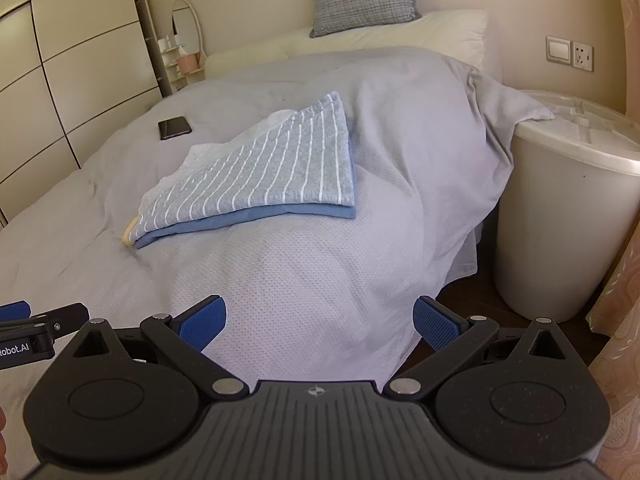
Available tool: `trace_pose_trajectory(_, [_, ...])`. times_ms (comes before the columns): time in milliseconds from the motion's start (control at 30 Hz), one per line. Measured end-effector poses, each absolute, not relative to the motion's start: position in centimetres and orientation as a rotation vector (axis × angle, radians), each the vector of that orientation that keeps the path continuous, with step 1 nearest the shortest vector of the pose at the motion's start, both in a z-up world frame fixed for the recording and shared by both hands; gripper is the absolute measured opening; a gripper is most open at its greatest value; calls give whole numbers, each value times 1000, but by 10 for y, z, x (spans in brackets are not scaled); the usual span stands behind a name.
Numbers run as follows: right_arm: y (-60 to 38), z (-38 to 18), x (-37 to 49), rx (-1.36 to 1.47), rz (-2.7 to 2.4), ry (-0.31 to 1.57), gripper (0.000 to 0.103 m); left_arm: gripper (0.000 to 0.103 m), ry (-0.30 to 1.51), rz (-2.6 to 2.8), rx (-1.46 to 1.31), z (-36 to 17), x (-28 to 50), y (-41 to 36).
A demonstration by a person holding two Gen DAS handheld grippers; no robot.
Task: Fold clothes
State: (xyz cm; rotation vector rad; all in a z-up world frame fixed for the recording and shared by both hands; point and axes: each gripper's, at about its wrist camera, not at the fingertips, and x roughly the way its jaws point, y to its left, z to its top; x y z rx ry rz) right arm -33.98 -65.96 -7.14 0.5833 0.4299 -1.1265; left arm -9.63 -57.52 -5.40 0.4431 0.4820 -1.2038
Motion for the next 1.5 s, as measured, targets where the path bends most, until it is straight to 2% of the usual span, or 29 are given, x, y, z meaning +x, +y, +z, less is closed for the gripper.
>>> trace_pose_trajectory(1500, [-640, -60, -344, 565, -1097, 416, 102, 102, 443, -1210, 508, -53, -115, -575])
